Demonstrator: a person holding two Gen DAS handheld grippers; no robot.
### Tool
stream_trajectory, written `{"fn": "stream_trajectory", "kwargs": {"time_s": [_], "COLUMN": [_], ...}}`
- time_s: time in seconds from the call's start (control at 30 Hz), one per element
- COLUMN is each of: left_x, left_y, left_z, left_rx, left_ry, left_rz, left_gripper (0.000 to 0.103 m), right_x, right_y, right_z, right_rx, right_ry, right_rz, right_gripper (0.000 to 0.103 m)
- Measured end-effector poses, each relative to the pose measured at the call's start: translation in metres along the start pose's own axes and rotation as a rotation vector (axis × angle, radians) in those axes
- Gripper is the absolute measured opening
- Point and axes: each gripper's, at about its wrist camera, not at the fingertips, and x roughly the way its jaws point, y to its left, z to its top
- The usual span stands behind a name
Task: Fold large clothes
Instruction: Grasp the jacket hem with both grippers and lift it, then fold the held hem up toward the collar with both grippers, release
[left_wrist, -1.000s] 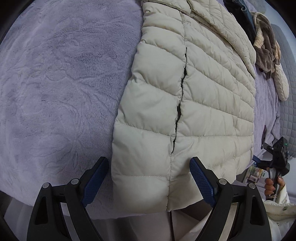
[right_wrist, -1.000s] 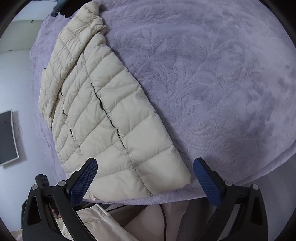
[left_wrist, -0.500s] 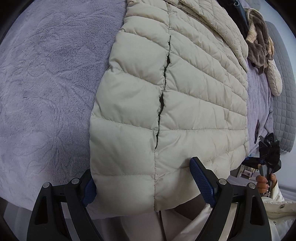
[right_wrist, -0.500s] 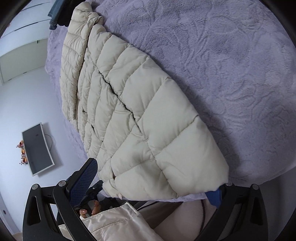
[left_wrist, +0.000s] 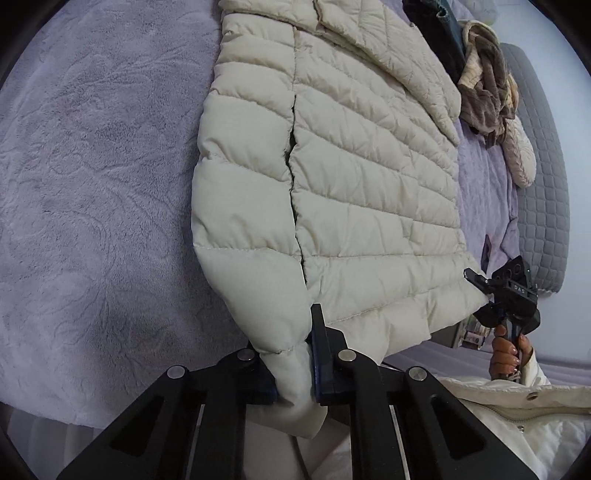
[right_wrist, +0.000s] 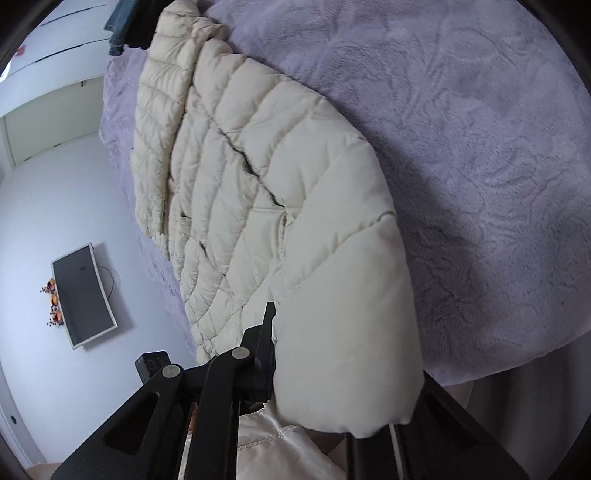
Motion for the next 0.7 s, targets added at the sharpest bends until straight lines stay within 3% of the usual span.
{"fn": "stream_trajectory", "kwargs": {"time_s": [0.37,0.7], "left_x": [-0.082,-0.133], "left_y": [-0.022,-0.047], "left_z": [0.047,0.143], "left_rx": [-0.002,0.037], "left_ry": [-0.219,-0.420], "left_rz": [-0.185,-0.194], "left_gripper": [0.014,0.014], "right_x": [-0.031,-0.033], "right_y": [0.093,0.187], "right_z": [0.031,0.108], "right_rx": [-0.194,-0.350], "right_ry": [-0.076,-0.128], "right_rz": [0.168,0.214], "right_gripper": [0.012,0.012]}}
